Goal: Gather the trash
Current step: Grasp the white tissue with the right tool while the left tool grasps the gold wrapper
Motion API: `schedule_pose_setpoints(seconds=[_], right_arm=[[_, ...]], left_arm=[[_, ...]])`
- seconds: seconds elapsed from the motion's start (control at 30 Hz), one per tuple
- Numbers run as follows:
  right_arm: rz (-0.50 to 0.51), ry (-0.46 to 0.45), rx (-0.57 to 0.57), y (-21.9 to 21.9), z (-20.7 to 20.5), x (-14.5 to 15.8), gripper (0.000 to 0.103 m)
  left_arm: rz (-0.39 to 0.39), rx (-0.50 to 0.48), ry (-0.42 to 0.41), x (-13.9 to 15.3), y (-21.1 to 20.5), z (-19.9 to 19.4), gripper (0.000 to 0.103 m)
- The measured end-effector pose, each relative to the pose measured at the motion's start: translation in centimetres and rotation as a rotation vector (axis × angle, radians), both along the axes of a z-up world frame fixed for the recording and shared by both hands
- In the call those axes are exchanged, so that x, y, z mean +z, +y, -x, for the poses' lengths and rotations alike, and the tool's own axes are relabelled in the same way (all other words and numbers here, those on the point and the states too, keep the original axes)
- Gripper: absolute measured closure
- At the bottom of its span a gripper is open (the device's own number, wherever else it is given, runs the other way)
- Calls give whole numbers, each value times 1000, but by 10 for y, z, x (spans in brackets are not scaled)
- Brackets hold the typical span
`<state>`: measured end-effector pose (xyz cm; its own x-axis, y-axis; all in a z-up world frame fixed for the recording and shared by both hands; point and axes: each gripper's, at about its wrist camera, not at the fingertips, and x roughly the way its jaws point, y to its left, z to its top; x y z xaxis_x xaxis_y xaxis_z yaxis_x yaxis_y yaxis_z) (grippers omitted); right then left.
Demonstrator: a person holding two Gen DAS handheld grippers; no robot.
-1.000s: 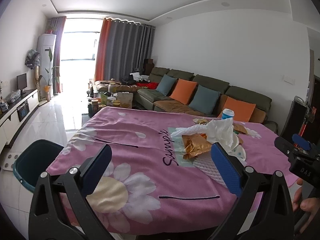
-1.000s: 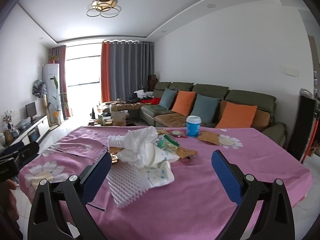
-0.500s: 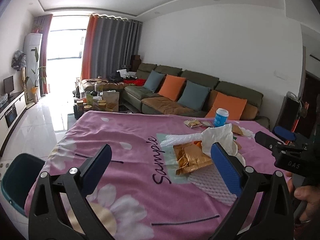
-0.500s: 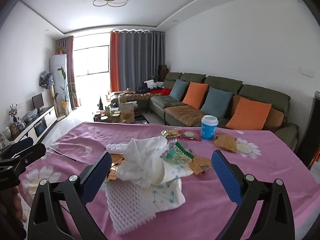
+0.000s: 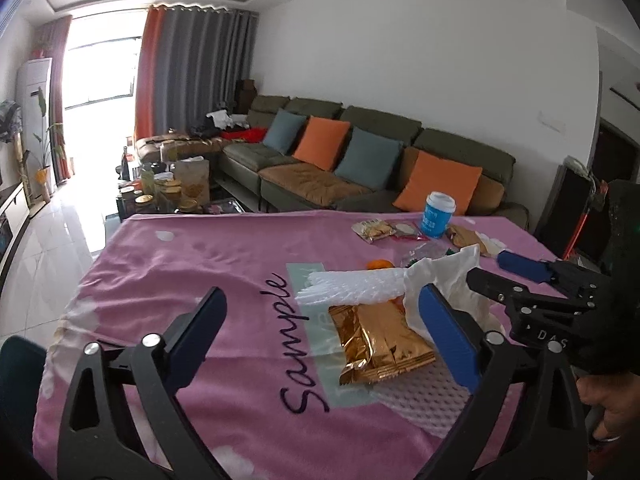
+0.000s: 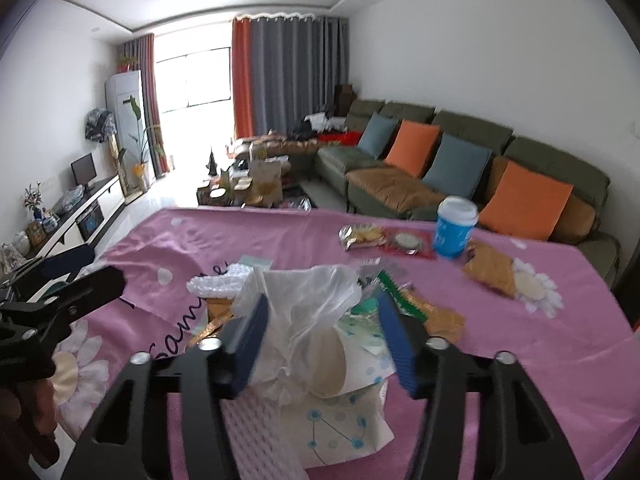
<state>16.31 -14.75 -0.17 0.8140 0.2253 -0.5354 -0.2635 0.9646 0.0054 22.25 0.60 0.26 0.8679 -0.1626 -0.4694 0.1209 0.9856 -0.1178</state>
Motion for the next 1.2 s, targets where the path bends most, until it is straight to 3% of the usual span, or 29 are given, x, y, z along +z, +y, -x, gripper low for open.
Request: schedule_pose_setpoints(seconds=[0.17,0.4,0.67,0.8,0.97,1.2], right_arm=[[-36,52,18,0,-15,-7,64],[-96,89,56,-1,-24,-10,93],[-189,57,78,-13,-19,5,96],[-218,39,80,-18,-15,14,96],[-248,19,91,-24,-10,23,96],[-262,-9,84,-31,-6,30,96]], left_arm=[[-5,-57,45,-10,-12,-27,21],[1,-120,104,-27,-23,-50,32],[7,-167,132,-37,-33,-71,59],[3,-176,149,-43,-38,-79,64],[-12,-180,178,-49,-39,-84,91],[-3,-191,171,-46,-34,-80,96]])
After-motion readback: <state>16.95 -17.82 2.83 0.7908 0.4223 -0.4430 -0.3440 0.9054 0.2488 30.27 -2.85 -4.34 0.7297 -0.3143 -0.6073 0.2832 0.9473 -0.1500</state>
